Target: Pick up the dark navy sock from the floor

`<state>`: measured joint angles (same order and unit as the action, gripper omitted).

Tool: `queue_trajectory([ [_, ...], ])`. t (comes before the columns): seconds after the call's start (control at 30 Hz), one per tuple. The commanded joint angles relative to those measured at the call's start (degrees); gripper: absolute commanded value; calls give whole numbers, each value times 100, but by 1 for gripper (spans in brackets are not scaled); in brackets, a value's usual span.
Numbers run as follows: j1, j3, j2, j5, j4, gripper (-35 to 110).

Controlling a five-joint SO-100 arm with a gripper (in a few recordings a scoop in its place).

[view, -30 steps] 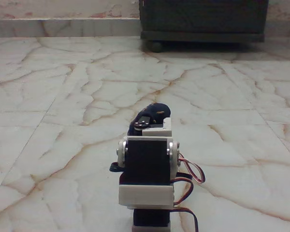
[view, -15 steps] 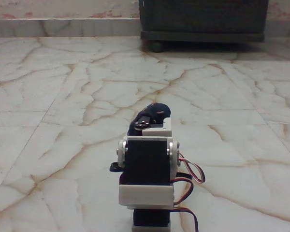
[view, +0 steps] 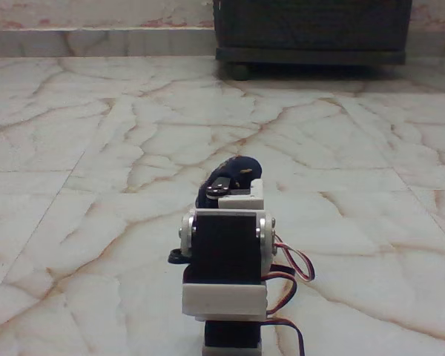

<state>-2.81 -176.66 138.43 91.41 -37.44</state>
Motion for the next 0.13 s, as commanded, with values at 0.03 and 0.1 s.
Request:
queue_trajectory([
  [0.03, 9, 0, 220, -79, -79, 0],
  [0.1, 9, 0, 220, -70, -79, 0],
])
